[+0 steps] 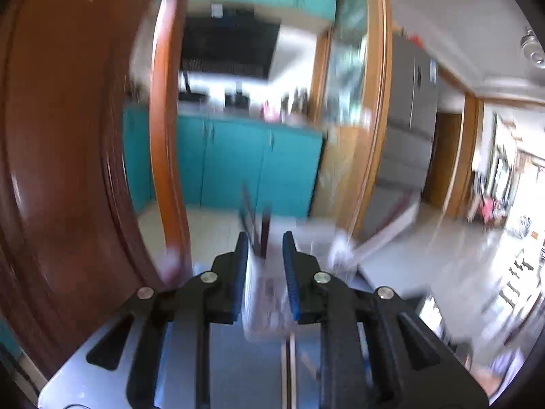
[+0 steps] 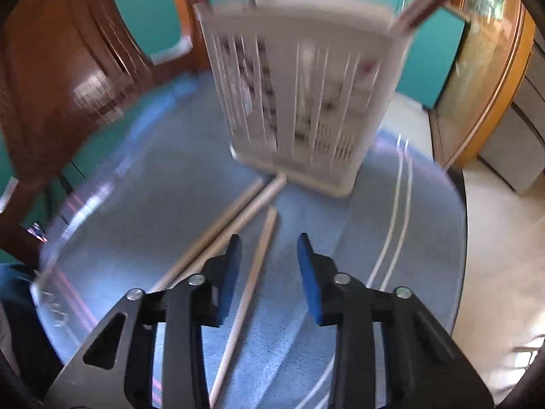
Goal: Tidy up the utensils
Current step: 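Move both open tools back down over the remaining chopsticks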
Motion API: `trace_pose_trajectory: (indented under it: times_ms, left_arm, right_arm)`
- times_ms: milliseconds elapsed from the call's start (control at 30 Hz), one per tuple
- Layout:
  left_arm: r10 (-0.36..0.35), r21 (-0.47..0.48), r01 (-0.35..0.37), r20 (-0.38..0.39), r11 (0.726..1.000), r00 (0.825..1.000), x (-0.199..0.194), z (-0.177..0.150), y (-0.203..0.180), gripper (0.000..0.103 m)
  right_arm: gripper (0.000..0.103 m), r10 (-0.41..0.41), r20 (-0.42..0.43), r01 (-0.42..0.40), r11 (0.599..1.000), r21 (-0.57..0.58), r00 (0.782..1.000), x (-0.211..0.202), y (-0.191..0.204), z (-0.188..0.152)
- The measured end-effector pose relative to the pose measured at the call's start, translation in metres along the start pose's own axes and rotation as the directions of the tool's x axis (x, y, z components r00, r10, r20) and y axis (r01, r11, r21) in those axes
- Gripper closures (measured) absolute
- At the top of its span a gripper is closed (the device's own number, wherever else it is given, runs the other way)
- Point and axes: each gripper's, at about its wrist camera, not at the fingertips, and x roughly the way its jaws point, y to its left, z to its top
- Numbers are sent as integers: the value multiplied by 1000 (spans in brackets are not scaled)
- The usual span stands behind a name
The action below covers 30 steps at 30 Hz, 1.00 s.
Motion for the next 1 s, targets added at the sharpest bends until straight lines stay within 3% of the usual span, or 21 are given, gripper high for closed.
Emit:
trace_pose_trajectory:
  times_ms: [67,167,200,300,367,467,600,733,800,1000]
  left_arm:
    - [-33,-51,24,-172,998,984,27,-23,10,81]
    - [-78,-77,56,-331,995,940,54,-49,14,81]
    - [-81,-71,59,-356,996,931,59,-54,12,81]
    - [-101,-37,94,-444,995,890,71,-74,-1,81]
    - [-88,15,110,-498,994,863,77,-88,-14,74]
    - [-74,45,115,-527,992,847,82,-102,-21,74]
    - [-52,57,104,-574,993,817,92,-113,-27,70]
    - [-27,81,88,-563,993,826,89,-115,-31,69]
    - [-2,86,61,-561,994,828,87,-115,-30,84]
    - [-45,19,66,-556,998,830,72,-117,-21,85]
  right_arm:
    - [73,-16,-36,17,1000,11,999,11,0,-3]
    - [84,-11,-37,13,999,47,999,12,-5,-2]
    - [94,-32,-46,35,998,59,998,14,-8,-2]
    - [100,-52,-58,60,989,137,997,17,-25,-4]
    - [100,-62,-22,65,983,174,998,8,-33,-3]
    - [100,-34,15,30,972,231,999,-3,-43,-4]
    - [95,-64,17,56,955,293,998,-9,-57,-9]
    - [95,-67,21,57,950,306,998,-11,-61,-10]
    - [93,-68,22,58,950,306,997,-8,-59,-6]
    - [89,-71,11,65,955,291,997,3,-54,-3]
